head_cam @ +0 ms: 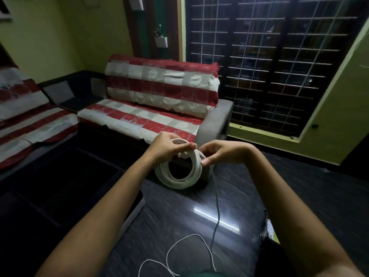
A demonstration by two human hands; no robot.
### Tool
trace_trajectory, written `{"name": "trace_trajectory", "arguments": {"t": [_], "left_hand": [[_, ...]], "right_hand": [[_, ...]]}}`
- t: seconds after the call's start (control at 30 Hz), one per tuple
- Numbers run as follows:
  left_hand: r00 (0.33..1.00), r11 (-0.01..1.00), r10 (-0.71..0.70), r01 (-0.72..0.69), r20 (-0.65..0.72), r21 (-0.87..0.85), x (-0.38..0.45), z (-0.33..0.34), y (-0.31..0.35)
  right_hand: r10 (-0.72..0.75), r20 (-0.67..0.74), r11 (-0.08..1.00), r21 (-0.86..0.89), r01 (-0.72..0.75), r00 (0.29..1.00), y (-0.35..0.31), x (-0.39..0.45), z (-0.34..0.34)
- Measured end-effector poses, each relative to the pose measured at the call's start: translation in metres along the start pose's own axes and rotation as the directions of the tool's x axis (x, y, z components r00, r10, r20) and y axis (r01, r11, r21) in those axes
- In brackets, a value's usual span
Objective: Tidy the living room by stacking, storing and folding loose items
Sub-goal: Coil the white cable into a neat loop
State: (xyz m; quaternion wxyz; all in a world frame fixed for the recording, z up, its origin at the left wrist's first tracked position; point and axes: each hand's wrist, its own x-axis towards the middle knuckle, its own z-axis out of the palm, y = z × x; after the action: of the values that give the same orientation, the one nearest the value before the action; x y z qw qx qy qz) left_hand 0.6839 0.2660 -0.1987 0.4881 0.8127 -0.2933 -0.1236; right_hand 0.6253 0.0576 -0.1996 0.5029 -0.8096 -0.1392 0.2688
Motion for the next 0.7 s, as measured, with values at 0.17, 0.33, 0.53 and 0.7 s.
{"name": "trace_trajectory", "arguments": {"t": [0.17,0.33,0.53,0.7], "left_hand": [[0.995,0.996,0.053,-0.059,-0.084,-0.069,-0.004,-0.006,0.014],[0.96,0.986,0.158,-0.141,-0.23,0.088,-0.004,-0.023,0.021],[0.806,0.948,0.28,-0.319,-0.521,0.016,-0.005,-0.03,0.021],[0.708,0.894,0.05,-0.346,-0.704,-0.284,-0.005,-0.018,0.027]], "right_hand": [[-0.038,-0.005,0.999,0.039,0.038,0.999,0.01,-0.001,0.011],[-0.087,-0.244,0.969,0.206,0.139,0.966,0.015,0.001,0.023],[-0.186,-0.575,0.743,0.448,0.497,0.797,-0.004,0.011,0.047],[-0.123,-0.585,0.824,0.39,0.411,0.801,-0.017,0.024,0.065]]}}
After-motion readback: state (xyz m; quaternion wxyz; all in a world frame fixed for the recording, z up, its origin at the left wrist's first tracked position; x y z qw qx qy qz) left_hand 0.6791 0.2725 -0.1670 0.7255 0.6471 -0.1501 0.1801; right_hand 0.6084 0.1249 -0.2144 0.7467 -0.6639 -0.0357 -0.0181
